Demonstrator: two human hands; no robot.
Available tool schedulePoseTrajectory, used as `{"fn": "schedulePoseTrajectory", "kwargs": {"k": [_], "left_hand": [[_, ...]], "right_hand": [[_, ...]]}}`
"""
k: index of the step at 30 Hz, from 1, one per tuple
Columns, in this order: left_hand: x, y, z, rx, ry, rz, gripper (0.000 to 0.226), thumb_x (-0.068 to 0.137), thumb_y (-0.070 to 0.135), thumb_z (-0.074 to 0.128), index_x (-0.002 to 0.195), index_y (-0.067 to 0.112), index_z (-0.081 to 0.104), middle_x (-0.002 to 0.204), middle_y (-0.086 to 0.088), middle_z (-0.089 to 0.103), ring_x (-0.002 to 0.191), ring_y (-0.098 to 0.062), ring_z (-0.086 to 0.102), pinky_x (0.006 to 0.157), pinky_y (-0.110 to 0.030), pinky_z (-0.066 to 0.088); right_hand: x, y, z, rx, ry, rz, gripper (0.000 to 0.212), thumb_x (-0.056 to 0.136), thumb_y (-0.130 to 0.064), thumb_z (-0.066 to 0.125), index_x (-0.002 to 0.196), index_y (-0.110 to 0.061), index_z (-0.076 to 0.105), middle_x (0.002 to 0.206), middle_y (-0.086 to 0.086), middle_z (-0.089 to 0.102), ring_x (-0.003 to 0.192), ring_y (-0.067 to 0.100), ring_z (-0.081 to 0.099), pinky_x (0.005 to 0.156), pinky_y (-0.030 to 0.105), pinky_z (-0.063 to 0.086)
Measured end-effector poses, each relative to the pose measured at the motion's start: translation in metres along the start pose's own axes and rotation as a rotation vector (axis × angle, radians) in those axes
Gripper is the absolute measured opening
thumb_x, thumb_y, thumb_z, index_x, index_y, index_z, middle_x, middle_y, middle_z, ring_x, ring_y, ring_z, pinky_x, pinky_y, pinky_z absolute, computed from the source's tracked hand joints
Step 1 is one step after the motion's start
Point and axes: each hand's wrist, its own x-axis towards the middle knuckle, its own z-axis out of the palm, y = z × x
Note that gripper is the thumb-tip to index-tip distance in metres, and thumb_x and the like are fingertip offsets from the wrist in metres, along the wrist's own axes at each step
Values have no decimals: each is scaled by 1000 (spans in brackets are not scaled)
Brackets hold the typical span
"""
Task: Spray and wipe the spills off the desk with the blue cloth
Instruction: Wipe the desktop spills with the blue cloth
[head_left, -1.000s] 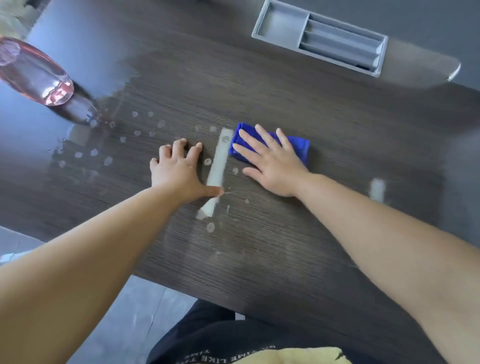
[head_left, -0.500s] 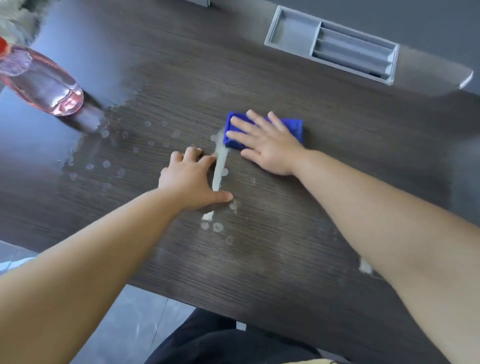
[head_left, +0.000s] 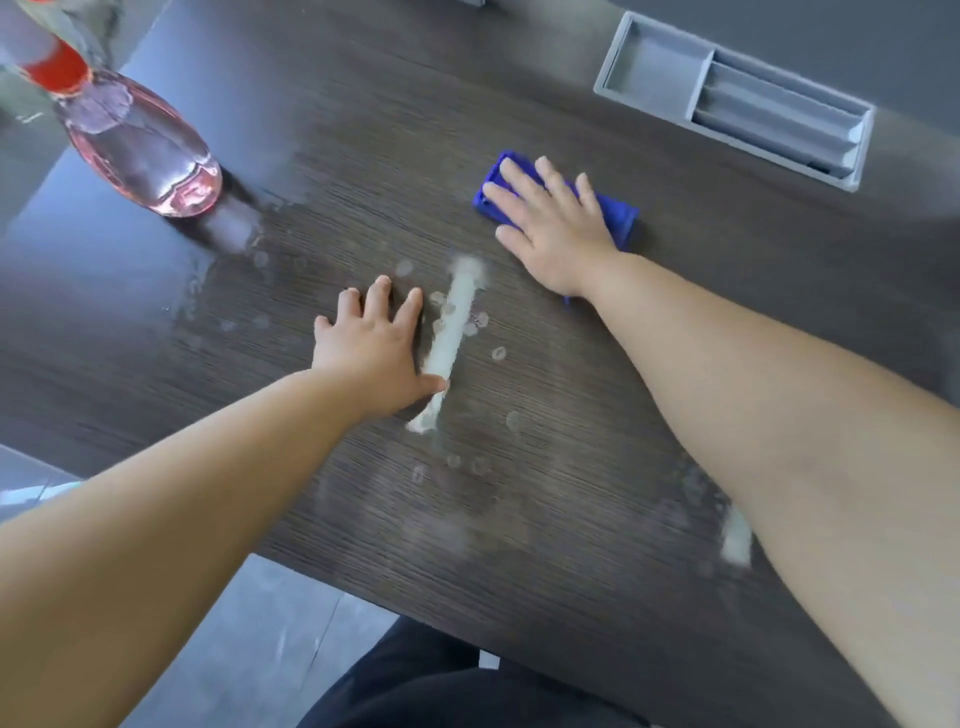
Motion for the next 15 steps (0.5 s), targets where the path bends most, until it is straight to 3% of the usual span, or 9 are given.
{"fn": "schedulePoseTrajectory", "kwargs": {"k": [2, 4, 6, 9, 11, 12, 15], "left_hand": [[2, -1, 0, -3, 0, -4, 100, 76, 70, 54, 150, 28, 1, 158, -6, -1, 142, -35, 6, 112, -54, 22], [2, -2, -1, -28, 1, 3, 100, 76, 69, 55, 150, 28, 2, 157, -6, -1, 141, -35, 6, 112, -56, 21], [1, -3, -2, -52, 8, 9, 100, 76, 68, 56, 150, 27, 4, 157, -6, 1, 140, -35, 7, 112, -57, 22], [0, -2, -2, -48, 18, 16, 100, 76, 68, 57, 150, 24, 6, 157, -6, 2, 140, -34, 8, 112, -57, 23], [0, -2, -2, -40, 29, 17, 101, 75, 68, 56, 150, 24, 6, 157, -6, 2, 139, -34, 9, 111, -56, 23], [0, -2, -2, -37, 28, 21, 101, 75, 69, 56, 150, 24, 6, 157, -6, 2, 139, -34, 10, 111, -57, 23], [0, -2, -1, -38, 26, 16, 101, 74, 70, 56, 150, 24, 6, 157, -6, 2, 139, -34, 10, 112, -56, 23]], "right_hand": [[21, -16, 1, 26, 46, 210, 53, 100, -49, 18, 150, -36, 5, 159, -10, -7, 146, 23, -10, 115, 54, -6], [29, -46, 4, 18, 61, 280, 58, 98, -53, 16, 150, -33, 0, 159, -6, -11, 145, 27, -13, 114, 56, -7], [20, -68, 9, -33, 30, 122, 60, 98, -54, 17, 150, -32, 0, 159, -5, -12, 145, 28, -13, 113, 56, -7], [0, -60, 9, -106, -17, -282, 55, 99, -51, 23, 150, -36, 7, 159, -10, -5, 146, 22, -10, 114, 52, -8], [10, -36, 0, -113, -42, -373, 51, 101, -45, 26, 149, -38, 13, 159, -13, 0, 146, 18, -6, 115, 48, -7], [21, -26, -5, -86, -36, -319, 49, 101, -44, 26, 149, -38, 15, 159, -14, 1, 147, 18, -6, 115, 47, -7], [47, -27, -9, 44, 30, 62, 50, 101, -46, 20, 149, -38, 12, 159, -12, -3, 146, 20, -8, 114, 50, -8]]}}
